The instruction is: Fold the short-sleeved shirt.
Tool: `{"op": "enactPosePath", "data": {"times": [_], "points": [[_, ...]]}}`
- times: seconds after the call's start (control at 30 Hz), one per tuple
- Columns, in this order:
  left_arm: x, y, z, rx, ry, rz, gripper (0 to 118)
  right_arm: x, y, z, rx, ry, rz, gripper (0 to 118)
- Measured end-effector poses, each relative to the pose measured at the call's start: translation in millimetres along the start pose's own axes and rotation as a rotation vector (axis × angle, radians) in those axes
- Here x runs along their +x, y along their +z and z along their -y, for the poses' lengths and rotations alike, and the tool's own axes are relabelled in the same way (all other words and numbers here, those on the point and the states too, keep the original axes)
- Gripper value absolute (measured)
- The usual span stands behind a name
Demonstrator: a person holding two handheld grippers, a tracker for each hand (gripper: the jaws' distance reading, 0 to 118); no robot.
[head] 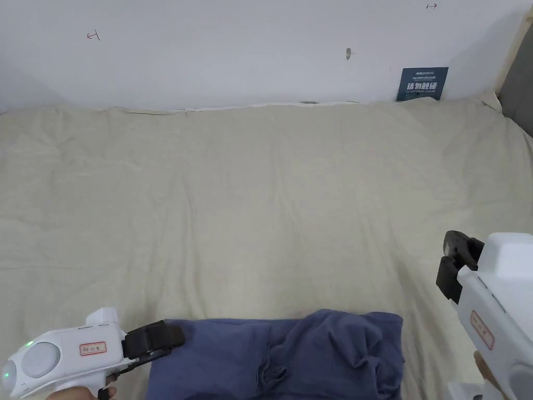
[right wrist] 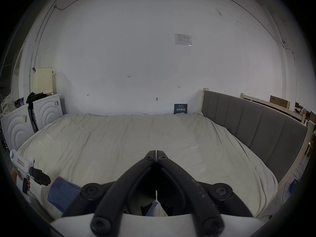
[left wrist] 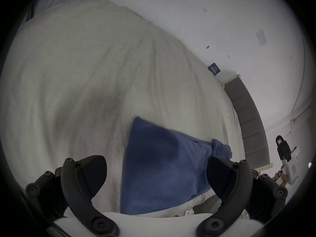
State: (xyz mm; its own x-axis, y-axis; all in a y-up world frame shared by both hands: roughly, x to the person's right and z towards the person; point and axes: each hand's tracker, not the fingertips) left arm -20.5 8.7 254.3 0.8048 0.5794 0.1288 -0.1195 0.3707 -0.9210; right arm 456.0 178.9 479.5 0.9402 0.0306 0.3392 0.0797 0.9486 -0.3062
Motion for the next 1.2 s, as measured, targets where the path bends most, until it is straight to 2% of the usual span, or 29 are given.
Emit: {"op": "enactPosePath", "data": {"times": [0.07,0.1,0.13,0.2,0.3,0.43,0.67,0.97,1.13,1.2], "points": [[-14.2,-10.2,2.1,-0.026,0.028,0.011,115,-0.1,-1.5,0.3,-0.007,0.000,-0.002,1],[-19.5,-13.2,4.8,-0.032,0.043,0.025,108,-0.3,-2.0,0.3,-0.010,0.001,-0.003,1],[-23.3,-15.6,7.9,-0.027,0.056,0.032,93,-0.1,-2.7,0.8,-0.012,0.003,-0.002,1],[-24.1,-14.8,14.6,0.014,0.024,0.020,76,0.3,-3.9,1.4,-0.016,0.007,0.002,1],[-24.6,-18.8,18.9,0.002,-0.005,0.009,41,1.4,-5.6,3.1,-0.020,0.004,0.005,1],[-12.9,-24.0,29.0,-0.011,-0.024,-0.002,17,1.4,-6.3,4.3,-0.026,-0.004,0.000,1],[14.8,7.6,29.5,0.099,-0.076,-0.054,9,1.6,-5.8,-1.2,-0.014,0.001,-0.007,1],[15.2,81.3,19.0,0.251,-0.101,-0.179,8,4.3,-2.2,-5.1,0.011,-0.006,-0.028,1],[57.3,91.9,19.5,0.266,-0.178,-0.158,8,9.2,1.3,-3.8,0.018,-0.018,-0.027,1],[86.8,84.1,21.2,0.251,-0.215,-0.102,8,10.9,2.7,-3.8,0.021,-0.019,-0.025,1]]}}
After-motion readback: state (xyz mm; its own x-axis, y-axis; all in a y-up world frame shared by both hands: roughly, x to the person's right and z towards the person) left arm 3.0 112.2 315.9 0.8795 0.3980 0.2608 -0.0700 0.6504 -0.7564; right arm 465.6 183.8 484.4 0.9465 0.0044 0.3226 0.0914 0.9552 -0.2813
